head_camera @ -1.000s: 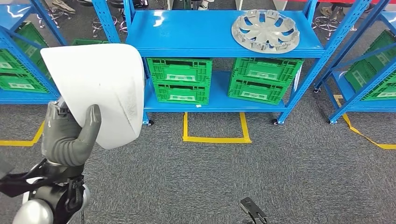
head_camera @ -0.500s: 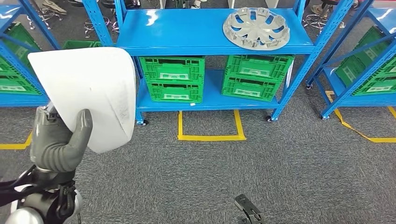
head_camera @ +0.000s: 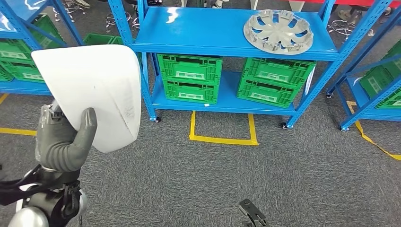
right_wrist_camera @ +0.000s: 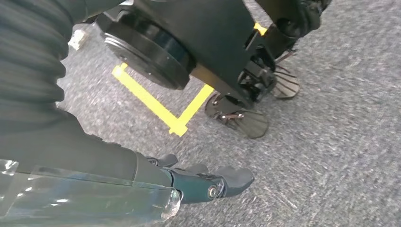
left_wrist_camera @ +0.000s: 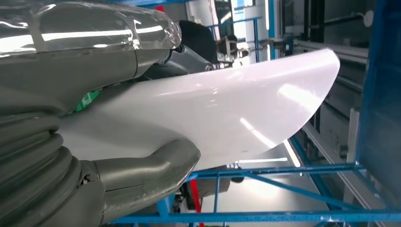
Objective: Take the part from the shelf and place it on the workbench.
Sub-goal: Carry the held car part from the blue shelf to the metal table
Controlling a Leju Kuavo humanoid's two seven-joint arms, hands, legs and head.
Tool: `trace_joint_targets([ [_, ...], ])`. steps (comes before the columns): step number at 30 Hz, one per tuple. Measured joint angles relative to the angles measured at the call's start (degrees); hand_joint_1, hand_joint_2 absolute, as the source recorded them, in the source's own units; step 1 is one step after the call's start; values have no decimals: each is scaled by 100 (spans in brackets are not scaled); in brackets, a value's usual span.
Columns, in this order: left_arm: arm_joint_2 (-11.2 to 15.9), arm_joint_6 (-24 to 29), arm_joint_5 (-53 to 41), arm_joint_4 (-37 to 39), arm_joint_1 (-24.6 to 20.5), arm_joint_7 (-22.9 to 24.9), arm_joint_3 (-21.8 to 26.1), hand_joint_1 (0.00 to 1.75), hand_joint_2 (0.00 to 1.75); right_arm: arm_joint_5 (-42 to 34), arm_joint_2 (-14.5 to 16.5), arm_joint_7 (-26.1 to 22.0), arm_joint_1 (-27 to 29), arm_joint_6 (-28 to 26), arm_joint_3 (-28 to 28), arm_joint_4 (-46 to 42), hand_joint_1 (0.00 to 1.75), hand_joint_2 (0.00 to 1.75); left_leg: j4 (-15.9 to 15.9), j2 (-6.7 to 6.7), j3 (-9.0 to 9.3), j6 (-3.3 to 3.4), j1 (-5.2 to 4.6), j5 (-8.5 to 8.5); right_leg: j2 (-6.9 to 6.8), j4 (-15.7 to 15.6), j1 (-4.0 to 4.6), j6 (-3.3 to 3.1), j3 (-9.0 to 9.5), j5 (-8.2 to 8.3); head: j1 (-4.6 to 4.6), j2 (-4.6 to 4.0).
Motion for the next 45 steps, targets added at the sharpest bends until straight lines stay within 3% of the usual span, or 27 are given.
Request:
trace_joint_targets([
  [2,7,-1,0,-8,7,-2,3,175,175,1,4,2,-21,2,-1,10,0,175,78,149,-70,-56,-4,-69,-142,-63,4,-80,14,43,-12,0],
  [4,14,-2,0,-15,10,-3,4,175,175,3,7,2,-43,5,-2,13,0,175,553,426,-301,-79,-20,-375,-284,-115,12,-146,19,81,-57,0],
  [6,19,-3,0,-13,18,-3,3,175,175,6,8,2,-39,8,-1,15,0,175,1286,486,-639,-97,-22,-708,-418,-106,35,-168,-1,84,-102,0],
  [8,23,-3,0,-11,27,-2,4,175,175,9,8,2,-37,8,1,19,0,175,1524,478,-726,-96,-27,-702,-549,-82,62,-177,-18,74,-134,0],
  [10,23,-4,0,-13,27,-2,4,175,175,16,8,2,-49,9,0,19,0,175,952,584,-386,-54,-45,-363,-655,-49,86,-177,-19,54,-155,0],
  [11,24,-4,0,-14,25,-2,5,175,175,21,8,2,-55,9,-1,19,0,175,567,735,-169,-22,-78,-234,-697,-28,104,-165,-20,38,-163,0],
  [13,24,-7,0,-16,23,-4,5,175,175,33,8,2,-62,14,-2,19,0,175,93,939,76,49,-132,-124,-781,8,136,-125,-24,14,-173,0],
  [14,24,-9,0,-17,23,-4,5,175,175,38,9,2,-63,20,-2,19,0,175,36,950,86,78,-154,-135,-833,12,145,-100,-24,10,-170,0],
  [16,24,-14,-1,-20,23,-7,6,175,175,53,14,2,-69,31,-1,19,0,175,11,808,62,140,-141,-87,-900,15,134,-42,-17,-8,-167,0],
  [18,24,-24,-2,-25,18,-8,6,175,175,69,19,3,-72,38,-2,20,0,175,-16,662,47,200,-107,-34,-693,235,101,42,-91,-198,-149,0],
  [20,24,-37,-3,-27,17,-8,5,175,175,90,17,4,-51,41,-1,28,0,175,-21,509,29,235,-89,-2,-418,908,63,105,-356,-589,-105,0],
  [21,24,-41,-4,-26,20,-6,5,175,175,101,16,5,-38,43,0,35,0,175,-21,427,22,243,-88,7,-369,1304,54,120,-520,-762,-83,0],
  [22,24,-45,-4,-25,23,-3,4,175,175,111,18,6,-31,46,1,43,0,175,-20,345,19,244,-88,14,-355,1579,51,126,-638,-841,-69,0],
  [23,24,-47,-4,-25,26,-1,4,175,175,119,22,7,-31,50,2,51,0,175,-20,263,20,240,-88,21,-350,1659,50,123,-673,-805,-57,0],
  [25,24,-49,-4,-25,28,1,4,175,175,127,28,7,-45,57,1,60,0,175,-19,108,36,226,-88,31,-283,1139,50,88,-443,-414,-36,0],
  [27,24,-52,-4,-25,25,3,4,175,175,145,27,10,-61,59,-2,65,0,175,-14,-24,31,195,-89,47,-72,361,46,22,-104,-59,-24,0],
  [29,24,-54,-8,-25,28,13,5,175,175,171,25,29,-73,66,-2,70,0,175,-10,-127,-25,134,-79,81,49,29,50,-36,29,5,-15,0],
  [31,28,-55,-18,-31,37,27,9,175,175,188,30,48,-93,79,-2,71,0,175,-15,-171,-76,64,-64,108,-31,-36,51,-92,37,22,-4,0],
  [33,38,-55,-26,-41,37,33,19,175,175,194,42,50,-118,91,-4,67,0,175,136,136,-162,18,-87,-21,-136,-104,38,-164,50,76,-23,0],
  [35,44,-53,-31,-45,34,35,29,175,175,196,49,50,-113,96,-4,69,0,175,717,474,-430,-19,-92,-375,-253,-136,36,-204,49,107,-77,0],
  [37,46,-50,-34,-43,43,43,34,175,175,196,52,52,-84,100,-3,76,0,175,1418,486,-748,-60,-64,-670,-389,-120,40,-208,23,108,-120,0],
  [38,49,-50,-40,-42,49,57,35,175,175,197,54,54,-76,106,-2,80,0,175,1554,475,-801,-76,-53,-677,-460,-105,40,-204,10,104,-133,0],
  [39,51,-49,-50,-42,52,79,37,175,175,201,60,55,-76,116,-2,84,0,175,1462,479,-733,-88,-45,-578,-526,-85,39,-195,-2,97,-145,0],
  [40,57,-47,-69,-43,53,113,40,175,175,210,68,57,-80,131,-2,89,0,175,1157,535,-548,-94,-38,-405,-588,-61,37,-179,-10,84,-156,0],
  [42,82,-44,-126,-58,63,207,54,175,175,242,84,58,-89,168,-3,101,0,175,406,800,-120,-81,-49,-151,-684,1,53,-124,-20,41,-178,0],
  [44,119,-49,-215,-108,122,358,95,175,175,307,97,59,-95,221,-4,114,0,175,78,958,45,-13,-80,-111,-757,39,80,-68,-20,9,-176,0],
  [45,141,-57,-269,-143,170,453,121,175,175,355,107,59,-91,250,-3,122,0,175,73,916,37,33,-94,-102,-797,39,85,-44,-14,4,-170,0],
])
